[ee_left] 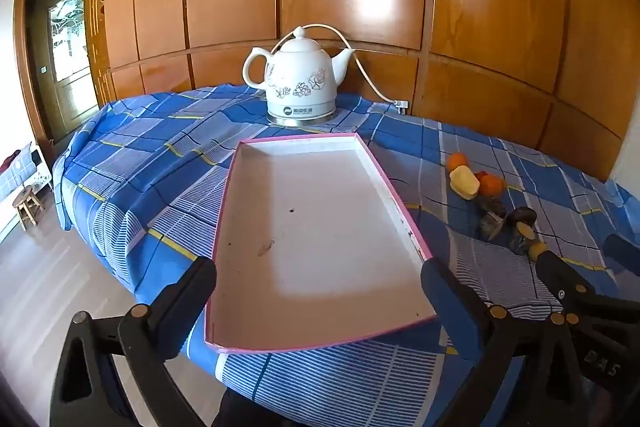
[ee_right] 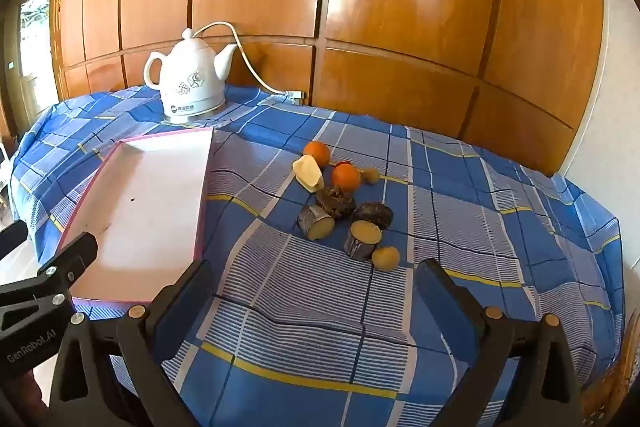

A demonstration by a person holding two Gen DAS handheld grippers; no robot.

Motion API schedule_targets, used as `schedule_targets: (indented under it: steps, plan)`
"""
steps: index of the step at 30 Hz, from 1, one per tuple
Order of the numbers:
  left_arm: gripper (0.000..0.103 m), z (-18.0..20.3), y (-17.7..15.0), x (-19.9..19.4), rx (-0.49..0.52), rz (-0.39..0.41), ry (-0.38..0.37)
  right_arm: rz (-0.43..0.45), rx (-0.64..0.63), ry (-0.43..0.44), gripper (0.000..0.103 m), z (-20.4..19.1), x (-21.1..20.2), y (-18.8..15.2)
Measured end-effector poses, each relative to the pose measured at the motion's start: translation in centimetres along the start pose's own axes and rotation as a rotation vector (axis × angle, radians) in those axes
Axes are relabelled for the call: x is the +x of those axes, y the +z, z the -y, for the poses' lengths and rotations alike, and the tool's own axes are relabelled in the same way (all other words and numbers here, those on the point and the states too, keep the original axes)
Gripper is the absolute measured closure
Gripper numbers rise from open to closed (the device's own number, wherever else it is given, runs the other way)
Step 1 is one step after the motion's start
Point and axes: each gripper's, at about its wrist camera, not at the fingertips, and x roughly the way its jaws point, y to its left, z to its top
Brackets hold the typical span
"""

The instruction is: Organize fruits

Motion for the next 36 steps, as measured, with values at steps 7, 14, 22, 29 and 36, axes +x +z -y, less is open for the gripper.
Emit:
schedule_targets:
  steps: [7, 14, 22, 29, 36]
  plan:
    - [0.0, 0.5, -0.3, -0.4, 0.006, -0.013, -0.016, 0.004, -0.002, -0.005, 0.001, 0.2, -0.2, 0.1]
    - [0.0, 0.5, -0.5, 0.4, -0.002, -0.025, -0.026, 0.015, 0.016, -0.001, 0.001, 0.4, -0.3, 0.3]
    - [0.0, 0.4, -0.7, 0.5, -0.009, -0.028, -0.029, 0.035, 0.007, -0.001, 0.001, 0.1, -0.6, 0.3]
    - [0.0, 0.5, -0.8, 0.5, -0.007, -0.031, -0.028, 0.037, 0.012, -0.002, 0.001, 0.3, -0.6, 0.3]
    - [0.0, 0.6, -1.2, 0.6, -0.005, -0.035, -0.026, 0.037, 0.012, -0.002, 0.001, 0.3, -0.6, 0.3]
